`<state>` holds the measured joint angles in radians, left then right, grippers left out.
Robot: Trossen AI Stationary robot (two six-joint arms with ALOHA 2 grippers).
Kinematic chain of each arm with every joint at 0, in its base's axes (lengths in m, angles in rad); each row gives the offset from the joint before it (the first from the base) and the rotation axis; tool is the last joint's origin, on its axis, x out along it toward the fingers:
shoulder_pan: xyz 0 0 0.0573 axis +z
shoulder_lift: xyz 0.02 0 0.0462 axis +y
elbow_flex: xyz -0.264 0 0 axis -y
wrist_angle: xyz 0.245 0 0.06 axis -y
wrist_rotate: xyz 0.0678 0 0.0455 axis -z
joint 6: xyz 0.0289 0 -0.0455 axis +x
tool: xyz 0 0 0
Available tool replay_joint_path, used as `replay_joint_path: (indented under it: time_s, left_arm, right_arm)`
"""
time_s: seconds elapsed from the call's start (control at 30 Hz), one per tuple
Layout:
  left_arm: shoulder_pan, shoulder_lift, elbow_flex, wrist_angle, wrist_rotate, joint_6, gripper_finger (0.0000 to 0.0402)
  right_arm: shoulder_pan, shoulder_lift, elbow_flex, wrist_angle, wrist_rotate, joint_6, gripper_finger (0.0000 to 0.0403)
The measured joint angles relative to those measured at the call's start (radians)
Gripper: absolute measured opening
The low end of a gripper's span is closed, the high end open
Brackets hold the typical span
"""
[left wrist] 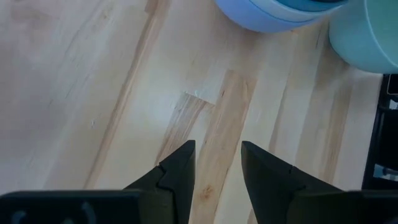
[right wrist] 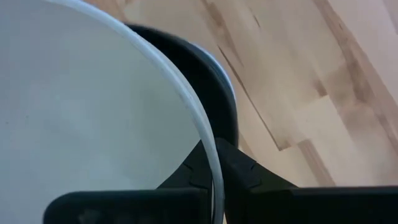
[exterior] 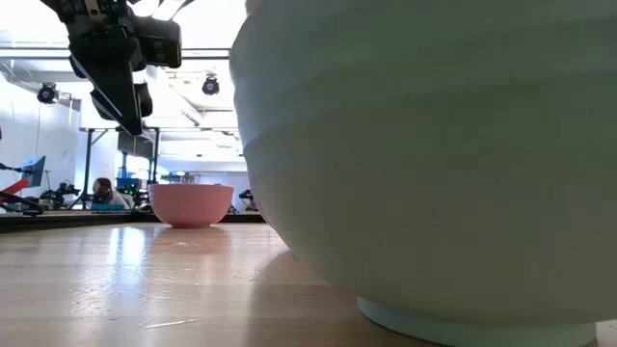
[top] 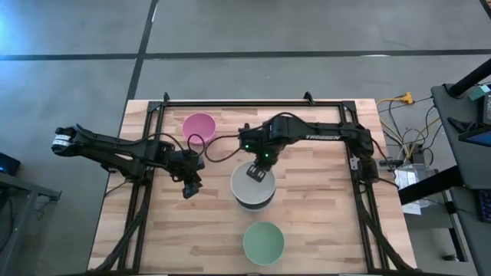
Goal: Nest bowls inside each other
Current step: Stack the white bowl on top of the black bowl
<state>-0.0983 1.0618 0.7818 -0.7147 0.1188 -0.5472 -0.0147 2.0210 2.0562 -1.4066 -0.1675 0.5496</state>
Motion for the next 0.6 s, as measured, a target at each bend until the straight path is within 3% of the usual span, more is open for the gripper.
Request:
replay_joint_path:
  time_s: [0.43, 0.6]
  left_arm:
    - [0.000, 0.000, 0.000, 0.000, 0.000, 0.003, 0.0114]
    - [-0.001, 0.000, 0.000, -0.001, 0.000, 0.011, 0.0114]
  right_arm:
    - [0.007, 0.000, -0.096, 0.055, 0.001, -0.001, 0.0010]
    - [0.016, -0.001, -0.114, 0.110, -0.001, -0.001, 0.0035]
